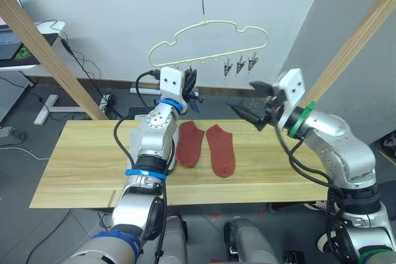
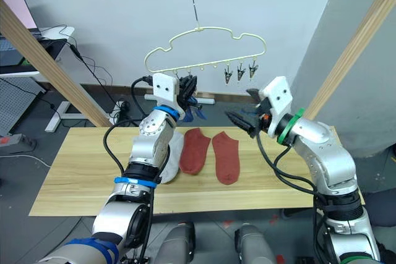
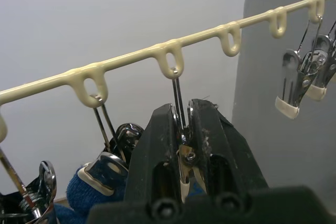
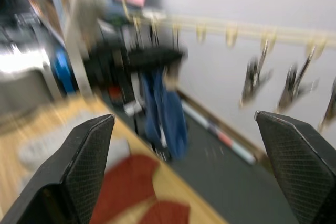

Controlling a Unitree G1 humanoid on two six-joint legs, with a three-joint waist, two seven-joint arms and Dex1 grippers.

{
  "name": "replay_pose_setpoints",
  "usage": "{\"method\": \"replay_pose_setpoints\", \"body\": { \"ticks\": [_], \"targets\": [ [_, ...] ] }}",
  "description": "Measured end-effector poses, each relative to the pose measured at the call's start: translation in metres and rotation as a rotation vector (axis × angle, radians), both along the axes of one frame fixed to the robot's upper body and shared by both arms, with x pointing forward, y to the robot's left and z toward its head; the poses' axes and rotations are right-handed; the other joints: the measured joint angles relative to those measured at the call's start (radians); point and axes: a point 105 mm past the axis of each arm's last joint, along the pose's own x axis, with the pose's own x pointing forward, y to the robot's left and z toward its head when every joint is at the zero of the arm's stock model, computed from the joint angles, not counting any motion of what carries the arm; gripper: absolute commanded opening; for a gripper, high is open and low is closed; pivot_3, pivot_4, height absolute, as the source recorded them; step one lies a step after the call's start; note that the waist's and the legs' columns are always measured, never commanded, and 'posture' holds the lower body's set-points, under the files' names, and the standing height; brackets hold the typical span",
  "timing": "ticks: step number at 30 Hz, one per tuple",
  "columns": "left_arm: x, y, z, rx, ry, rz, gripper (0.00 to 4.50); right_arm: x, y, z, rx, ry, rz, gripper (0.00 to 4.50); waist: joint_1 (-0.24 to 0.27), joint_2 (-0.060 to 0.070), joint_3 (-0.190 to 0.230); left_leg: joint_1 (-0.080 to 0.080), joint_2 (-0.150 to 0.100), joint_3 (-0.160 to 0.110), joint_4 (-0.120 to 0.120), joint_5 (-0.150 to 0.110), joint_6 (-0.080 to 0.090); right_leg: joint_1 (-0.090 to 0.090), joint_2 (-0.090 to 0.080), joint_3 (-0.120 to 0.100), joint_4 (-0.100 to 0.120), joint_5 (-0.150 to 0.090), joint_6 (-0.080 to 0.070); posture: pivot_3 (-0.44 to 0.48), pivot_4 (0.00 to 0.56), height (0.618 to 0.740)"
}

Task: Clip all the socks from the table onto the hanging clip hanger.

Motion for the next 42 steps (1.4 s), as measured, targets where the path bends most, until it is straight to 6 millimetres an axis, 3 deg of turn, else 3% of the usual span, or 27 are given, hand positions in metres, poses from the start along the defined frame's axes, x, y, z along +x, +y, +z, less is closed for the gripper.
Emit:
{"method": "replay_pose_setpoints", "body": {
  "ticks": [4,12,18,22,25,36,42],
  "targets": [
    [-0.006,0.005,0.005,-0.068,0.108,-0.079,0.16,0.017,0.009,-0.057,-0.101,0.143,-0.051,4.5,-0.004,0.0,0.0,0.0,0.0,0.0,0.0,0.0,0.0,0.0,0.0,0.0,0.001,0.0,0.0,-0.012,0.189,0.74],
    [-0.023,0.028,0.014,-0.183,0.303,-0.206,0.16,0.044,0.04,-0.108,-0.187,0.265,-0.021,4.5,0.0,0.0,0.0,0.001,0.0,-0.002,0.0,0.0,0.0,0.001,0.0,-0.001,0.001,0.001,-0.002,0.045,0.192,0.74],
    [-0.032,0.034,0.018,-0.2,0.32,-0.233,0.16,0.05,0.04,-0.153,-0.294,0.363,-0.046,4.5,0.007,0.0,0.0,0.001,0.0,-0.002,0.0,0.0,0.0,0.001,-0.001,-0.001,0.001,0.002,-0.003,0.073,0.192,0.74],
    [-0.037,0.032,0.016,-0.206,0.33,-0.238,0.16,0.048,0.039,-0.169,-0.357,0.365,-0.032,4.5,0.007,0.0,0.0,0.001,0.0,-0.002,0.0,0.0,0.0,0.001,-0.001,-0.001,0.001,0.002,-0.003,0.08,0.192,0.74],
    [-0.04,0.029,0.015,-0.211,0.338,-0.244,0.16,0.047,0.042,-0.172,-0.364,0.359,-0.005,3.94,0.007,0.0,0.0,0.003,0.0,-0.002,0.0,0.0,0.0,0.003,-0.001,-0.001,0.001,0.002,-0.003,0.083,0.191,0.74],
    [-0.042,0.033,0.016,-0.22,0.35,-0.248,0.16,0.032,0.044,-0.178,-0.32,0.366,0.049,0.05,0.009,0.0,0.0,0.004,0.0,-0.003,0.0,0.0,0.0,0.004,-0.001,-0.001,0.001,0.001,-0.002,0.086,0.189,0.74],
    [-0.045,0.032,0.017,-0.276,0.376,-0.277,0.16,0.013,0.019,-0.171,-0.282,0.344,0.046,0.02,0.014,0.0,0.0,0.003,0.0,-0.003,-0.001,0.0,-0.001,0.004,-0.001,-0.001,0.0,0.001,-0.001,0.076,0.198,0.74]
  ]
}}
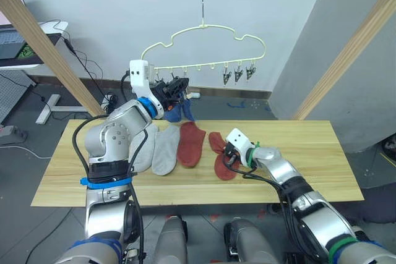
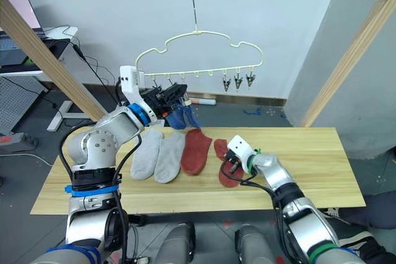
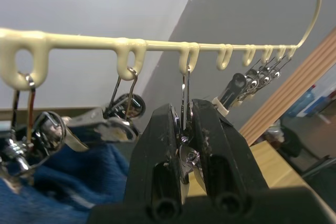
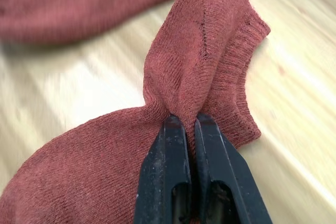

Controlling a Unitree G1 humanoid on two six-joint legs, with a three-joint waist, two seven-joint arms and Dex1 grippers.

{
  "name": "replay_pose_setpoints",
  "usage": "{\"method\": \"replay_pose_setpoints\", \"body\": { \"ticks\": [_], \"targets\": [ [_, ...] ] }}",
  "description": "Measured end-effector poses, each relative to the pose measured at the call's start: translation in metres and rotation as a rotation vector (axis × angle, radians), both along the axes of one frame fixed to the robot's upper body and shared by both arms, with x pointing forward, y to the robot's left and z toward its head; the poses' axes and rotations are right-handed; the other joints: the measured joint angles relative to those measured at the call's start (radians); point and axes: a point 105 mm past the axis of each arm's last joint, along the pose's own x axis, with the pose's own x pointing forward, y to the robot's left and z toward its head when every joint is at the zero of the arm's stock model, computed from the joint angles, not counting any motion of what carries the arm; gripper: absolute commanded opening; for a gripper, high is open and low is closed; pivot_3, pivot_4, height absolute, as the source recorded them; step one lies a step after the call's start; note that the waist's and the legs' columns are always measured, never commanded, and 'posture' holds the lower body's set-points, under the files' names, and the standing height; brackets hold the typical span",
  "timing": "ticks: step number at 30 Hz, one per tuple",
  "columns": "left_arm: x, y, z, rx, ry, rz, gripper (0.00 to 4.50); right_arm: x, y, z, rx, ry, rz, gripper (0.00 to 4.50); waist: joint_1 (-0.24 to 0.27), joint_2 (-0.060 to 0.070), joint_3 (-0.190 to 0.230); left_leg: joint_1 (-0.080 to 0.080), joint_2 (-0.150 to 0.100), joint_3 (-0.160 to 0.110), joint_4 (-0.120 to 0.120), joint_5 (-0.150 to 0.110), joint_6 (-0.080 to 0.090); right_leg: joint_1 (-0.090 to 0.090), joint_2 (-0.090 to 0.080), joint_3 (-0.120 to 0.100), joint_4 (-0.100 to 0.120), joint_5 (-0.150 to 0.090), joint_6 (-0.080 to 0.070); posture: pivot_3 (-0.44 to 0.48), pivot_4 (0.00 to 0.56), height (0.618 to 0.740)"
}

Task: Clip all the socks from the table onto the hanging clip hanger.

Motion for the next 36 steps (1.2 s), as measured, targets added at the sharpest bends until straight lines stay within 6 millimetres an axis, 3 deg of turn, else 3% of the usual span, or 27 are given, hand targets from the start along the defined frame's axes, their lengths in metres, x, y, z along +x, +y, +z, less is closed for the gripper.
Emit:
{"method": "replay_pose_setpoints", "body": {
  "ticks": [3,9,12,20,36],
  "targets": [
    [-0.002,-0.003,0.0,-0.034,0.027,-0.03,0.16,-0.01,0.001,0.021,0.043,-0.036,0.023,0.02,-0.006,0.0,0.0,0.0,0.0,0.0,0.0,0.0,0.0,-0.001,0.0,0.0,0.001,-0.001,0.001,0.064,0.198,0.74],
    [-0.004,-0.004,0.001,-0.223,0.144,-0.104,0.16,-0.028,0.024,0.103,0.225,-0.178,0.068,0.02,-0.009,0.0,0.0,0.0,0.0,-0.001,0.0,0.0,0.0,-0.001,0.001,0.0,0.001,-0.002,0.003,0.034,0.2,0.74],
    [-0.006,-0.003,0.001,-0.279,0.185,-0.134,0.16,-0.038,0.034,0.12,0.265,-0.18,0.078,0.02,-0.008,0.0,0.0,0.0,0.0,-0.001,0.0,0.0,0.0,-0.001,0.0,0.0,0.0,-0.002,0.003,0.025,0.196,0.74],
    [-0.005,-0.005,0.003,-0.284,0.199,-0.135,0.16,-0.045,0.044,0.131,0.297,-0.161,0.062,0.02,-0.009,0.0,0.0,-0.001,0.0,0.0,0.0,0.0,0.0,-0.001,0.0,0.0,0.0,-0.002,0.003,0.019,0.195,0.74],
    [-0.006,-0.007,0.003,-0.282,0.198,-0.143,0.16,-0.034,0.055,0.15,0.313,-0.207,0.068,0.02,-0.009,0.0,0.0,-0.002,0.0,0.0,-0.001,0.0,0.0,-0.003,0.0,0.0,-0.001,-0.002,0.003,0.03,0.2,0.74]
  ]
}}
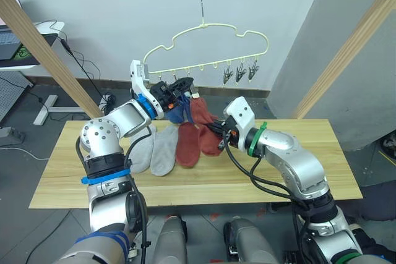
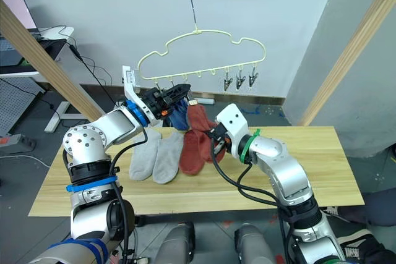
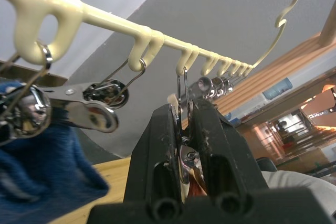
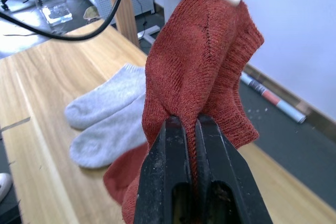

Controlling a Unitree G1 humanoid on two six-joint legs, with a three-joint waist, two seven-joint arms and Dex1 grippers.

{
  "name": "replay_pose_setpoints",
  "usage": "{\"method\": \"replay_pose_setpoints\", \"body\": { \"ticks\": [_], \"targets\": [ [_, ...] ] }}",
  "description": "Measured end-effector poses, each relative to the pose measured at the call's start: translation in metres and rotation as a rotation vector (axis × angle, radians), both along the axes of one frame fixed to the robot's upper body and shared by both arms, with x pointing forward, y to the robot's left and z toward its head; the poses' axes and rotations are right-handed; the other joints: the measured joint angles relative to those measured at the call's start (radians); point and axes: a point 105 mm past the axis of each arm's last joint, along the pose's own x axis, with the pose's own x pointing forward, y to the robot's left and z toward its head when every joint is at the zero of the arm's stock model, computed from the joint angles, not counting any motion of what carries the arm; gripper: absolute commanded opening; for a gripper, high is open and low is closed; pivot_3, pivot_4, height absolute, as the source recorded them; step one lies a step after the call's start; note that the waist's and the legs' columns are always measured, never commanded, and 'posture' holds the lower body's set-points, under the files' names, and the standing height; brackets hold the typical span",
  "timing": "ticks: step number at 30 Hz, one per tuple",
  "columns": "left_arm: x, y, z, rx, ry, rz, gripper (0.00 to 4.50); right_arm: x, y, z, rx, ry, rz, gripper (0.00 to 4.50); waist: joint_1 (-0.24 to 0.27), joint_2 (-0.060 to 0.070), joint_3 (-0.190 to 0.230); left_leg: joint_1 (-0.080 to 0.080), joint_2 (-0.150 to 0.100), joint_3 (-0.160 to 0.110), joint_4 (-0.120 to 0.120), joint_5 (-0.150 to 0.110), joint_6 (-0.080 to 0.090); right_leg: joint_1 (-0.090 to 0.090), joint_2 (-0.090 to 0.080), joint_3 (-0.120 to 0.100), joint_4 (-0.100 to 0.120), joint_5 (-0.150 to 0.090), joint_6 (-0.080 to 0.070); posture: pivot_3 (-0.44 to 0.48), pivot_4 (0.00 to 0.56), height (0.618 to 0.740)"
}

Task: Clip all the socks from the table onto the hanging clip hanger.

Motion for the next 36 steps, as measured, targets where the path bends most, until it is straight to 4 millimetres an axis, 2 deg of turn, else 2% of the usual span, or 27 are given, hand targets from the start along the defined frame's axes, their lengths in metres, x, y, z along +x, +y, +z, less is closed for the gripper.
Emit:
{"method": "replay_pose_setpoints", "body": {
  "ticks": [10,17,22,24,26,33,36],
  "targets": [
    [-0.002,-0.001,-0.001,0.01,-0.023,0.001,0.16,0.006,0.009,0.003,0.025,0.005,0.011,0.02,0.0,0.0,0.0,0.0,0.0,0.0,-0.001,0.0,0.0,0.0,0.0,0.0,-0.001,0.0,0.0,0.038,0.201,0.74],
    [-0.004,-0.001,0.0,0.006,-0.041,-0.011,2.41,0.009,0.01,0.002,0.031,0.004,0.0,0.0,0.0,0.0,0.0,0.0,0.0,0.0,-0.001,0.0,0.0,-0.001,0.0,0.0,-0.001,0.0,0.0,0.04,0.199,0.74],
    [-0.006,0.009,0.005,0.035,-0.062,0.014,3.89,0.011,0.011,0.0,0.041,0.008,-0.007,0.0,0.0,0.0,0.0,0.0,0.0,0.0,-0.002,0.0,0.0,-0.001,0.0,0.0,-0.001,0.0,0.0,0.043,0.196,0.74],
    [-0.014,0.018,0.009,0.108,-0.096,0.019,4.46,0.013,0.01,-0.005,0.044,0.021,-0.013,0.54,-0.002,0.0,0.0,0.0,0.0,0.001,-0.003,0.0,0.0,-0.001,0.0,0.001,-0.001,0.0,0.0,0.043,0.196,0.74],
    [-0.024,0.023,0.008,0.19,-0.12,0.007,4.5,0.015,0.008,-0.01,0.046,0.036,-0.025,1.04,-0.002,0.0,0.0,0.0,0.0,0.001,-0.005,0.0,0.0,-0.001,0.0,0.001,-0.001,0.0,-0.001,0.051,0.194,0.74],
    [-0.042,0.02,0.0,0.316,-0.137,-0.051,4.5,0.016,0.0,-0.025,0.063,0.101,-0.034,3.44,0.006,0.0,0.0,0.0,0.0,0.0,-0.005,0.0,0.0,-0.001,-0.001,0.0,-0.002,0.0,-0.001,0.074,0.189,0.74],
    [-0.05,0.02,-0.003,0.397,-0.159,-0.054,4.5,0.014,-0.018,-0.041,0.02,0.136,-0.06,4.44,0.007,0.0,0.0,0.0,0.0,0.001,-0.006,0.0,0.0,-0.001,-0.001,0.0,-0.003,0.0,-0.001,0.081,0.185,0.74]
  ]
}}
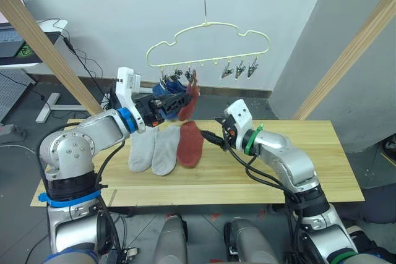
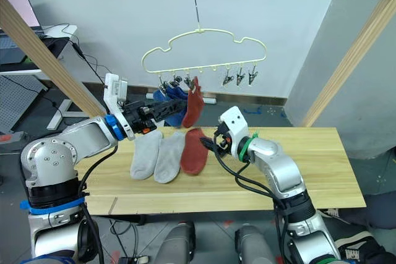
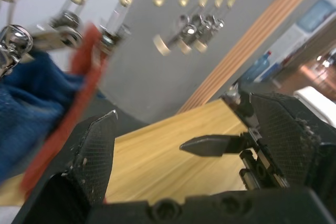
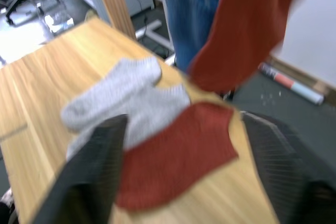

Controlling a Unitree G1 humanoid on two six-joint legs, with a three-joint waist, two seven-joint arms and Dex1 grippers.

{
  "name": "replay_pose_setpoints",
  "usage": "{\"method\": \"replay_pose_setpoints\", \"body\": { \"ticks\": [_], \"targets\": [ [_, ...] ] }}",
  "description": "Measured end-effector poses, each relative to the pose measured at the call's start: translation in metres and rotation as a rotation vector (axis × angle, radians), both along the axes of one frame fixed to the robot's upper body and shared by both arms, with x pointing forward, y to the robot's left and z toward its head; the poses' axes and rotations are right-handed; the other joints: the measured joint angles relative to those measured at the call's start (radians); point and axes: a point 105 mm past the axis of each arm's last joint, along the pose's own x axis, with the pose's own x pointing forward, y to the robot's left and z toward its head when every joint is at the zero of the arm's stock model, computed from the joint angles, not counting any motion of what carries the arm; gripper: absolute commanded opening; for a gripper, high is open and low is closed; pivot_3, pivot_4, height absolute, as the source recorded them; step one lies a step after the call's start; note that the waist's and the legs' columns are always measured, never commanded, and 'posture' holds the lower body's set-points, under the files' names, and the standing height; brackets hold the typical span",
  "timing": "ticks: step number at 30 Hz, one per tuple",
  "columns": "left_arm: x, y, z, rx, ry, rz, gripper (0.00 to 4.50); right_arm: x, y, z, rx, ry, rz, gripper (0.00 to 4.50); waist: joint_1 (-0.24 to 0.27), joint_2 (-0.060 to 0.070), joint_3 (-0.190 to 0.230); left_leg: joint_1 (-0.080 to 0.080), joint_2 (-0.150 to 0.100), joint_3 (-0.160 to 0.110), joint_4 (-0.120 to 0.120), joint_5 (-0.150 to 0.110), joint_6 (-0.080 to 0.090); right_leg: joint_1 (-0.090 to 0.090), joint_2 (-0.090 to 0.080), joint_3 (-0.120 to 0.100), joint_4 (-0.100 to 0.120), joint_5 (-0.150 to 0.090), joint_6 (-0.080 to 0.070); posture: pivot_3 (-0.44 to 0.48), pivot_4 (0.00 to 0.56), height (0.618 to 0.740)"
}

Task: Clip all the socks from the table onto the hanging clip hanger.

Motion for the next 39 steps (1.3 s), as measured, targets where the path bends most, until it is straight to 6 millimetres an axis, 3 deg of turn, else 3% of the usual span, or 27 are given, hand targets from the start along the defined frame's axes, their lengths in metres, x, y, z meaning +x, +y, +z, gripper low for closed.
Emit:
{"method": "replay_pose_setpoints", "body": {
  "ticks": [3,7,10,13,19,24,28,39],
  "targets": [
    [-0.004,0.011,-0.01,0.221,-0.087,0.083,4.5,0.004,-0.02,-0.006,-0.023,0.002,-0.064,4.44,-0.001,0.0,0.0,0.001,0.0,0.002,-0.003,0.0,0.0,-0.001,0.0,0.002,-0.001,0.0,-0.001,0.081,0.185,0.74],
    [-0.009,0.014,-0.014,0.304,-0.228,0.125,4.5,0.016,-0.034,0.018,0.03,-0.086,-0.191,4.44,-0.002,0.0,0.0,0.001,0.001,0.001,-0.005,0.0,-0.001,-0.001,0.0,0.002,-0.002,0.0,-0.002,0.088,0.184,0.74],
    [-0.016,0.011,-0.019,0.362,-0.297,0.049,4.5,0.022,-0.035,0.041,0.086,-0.163,-0.251,3.82,0.0,0.0,0.0,0.001,0.001,0.001,-0.006,0.0,-0.001,-0.001,0.001,0.002,-0.003,-0.001,-0.002,0.088,0.184,0.74],
    [-0.018,0.007,-0.015,0.292,-0.329,-0.005,4.5,0.028,-0.036,0.057,0.115,-0.224,-0.293,2.8,0.006,0.0,0.0,0.0,0.001,0.003,-0.006,0.0,0.0,-0.001,0.0,0.001,-0.006,-0.001,-0.002,0.091,0.186,0.74],
    [-0.021,0.017,-0.005,0.292,-0.503,-0.05,4.5,0.046,-0.024,0.085,0.16,-0.328,-0.372,2.8,0.009,0.0,0.0,0.0,0.001,0.004,-0.007,0.0,0.0,-0.002,0.001,0.001,-0.006,0.001,-0.004,0.097,0.187,0.74],
    [-0.019,0.016,-0.002,0.27,-0.548,-0.043,4.5,0.063,-0.017,0.079,0.17,-0.316,-0.418,2.8,0.022,0.0,0.0,0.0,0.001,0.004,-0.007,0.0,0.0,-0.001,0.0,0.001,-0.007,0.001,-0.004,0.111,0.187,0.74],
    [-0.02,0.01,0.0,0.212,-0.541,-0.043,4.5,0.071,-0.012,0.086,0.198,-0.335,-0.439,2.8,0.023,0.0,0.0,-0.001,0.001,0.004,-0.007,0.0,0.0,-0.001,0.0,0.001,-0.006,0.001,-0.005,0.121,0.19,0.74],
    [-0.026,0.004,0.006,0.185,-0.546,-0.039,4.5,0.082,-0.019,0.085,0.205,-0.332,-0.501,2.8,0.027,0.0,0.0,0.0,0.002,0.002,-0.007,0.0,0.0,-0.001,0.001,0.0,-0.005,0.001,-0.005,0.135,0.199,0.74]
  ]
}}
